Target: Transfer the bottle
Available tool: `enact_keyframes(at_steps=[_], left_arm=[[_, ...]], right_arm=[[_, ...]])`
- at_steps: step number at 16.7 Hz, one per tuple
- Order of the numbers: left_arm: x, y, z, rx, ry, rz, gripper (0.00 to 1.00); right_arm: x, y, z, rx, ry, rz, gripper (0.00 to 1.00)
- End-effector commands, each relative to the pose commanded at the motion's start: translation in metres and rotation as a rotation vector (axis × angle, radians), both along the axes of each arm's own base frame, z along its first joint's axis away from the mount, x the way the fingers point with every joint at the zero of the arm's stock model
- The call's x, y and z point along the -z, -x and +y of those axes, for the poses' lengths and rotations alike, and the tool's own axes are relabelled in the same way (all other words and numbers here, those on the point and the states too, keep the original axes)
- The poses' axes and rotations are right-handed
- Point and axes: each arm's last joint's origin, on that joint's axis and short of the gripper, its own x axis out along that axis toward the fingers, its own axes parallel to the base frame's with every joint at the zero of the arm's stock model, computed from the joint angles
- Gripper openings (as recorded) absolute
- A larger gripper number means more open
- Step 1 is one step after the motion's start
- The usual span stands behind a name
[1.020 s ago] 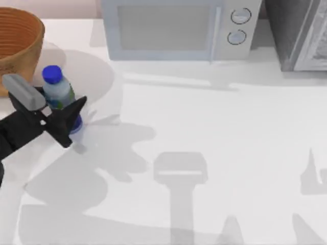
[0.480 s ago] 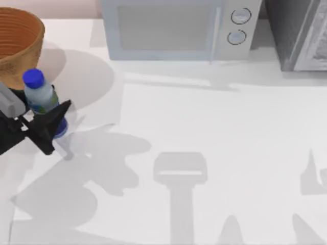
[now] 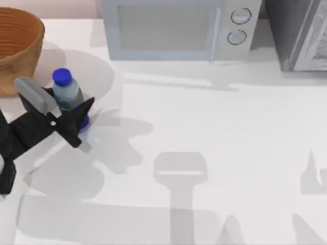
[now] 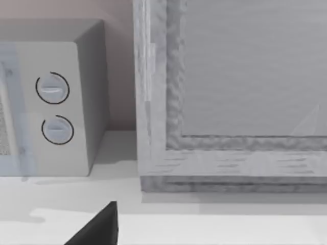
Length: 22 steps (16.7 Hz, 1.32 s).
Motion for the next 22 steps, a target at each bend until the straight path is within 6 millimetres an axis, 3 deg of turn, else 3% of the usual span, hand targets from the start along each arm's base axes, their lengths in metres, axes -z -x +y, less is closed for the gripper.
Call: enact_keyframes(at_steps=[4,17,22], left_arm=[[0.0012,-0.0014,-0.0017,0.000,0.000,-0.002,0.00],[0.0012,-0.0014,-0.0017,0.000,0.000,-0.002,0.98],[0.0012,-0.0014,-0.0017,0.000,0.000,-0.002,1.00]], right_arm=[[0.0000,0.0000,0.0000,0.000,0.000,0.000,1.00],[0.0000,0.0000,0.0000,0.000,0.000,0.000,1.00],[0.0000,0.0000,0.0000,0.000,0.000,0.000,1.00]])
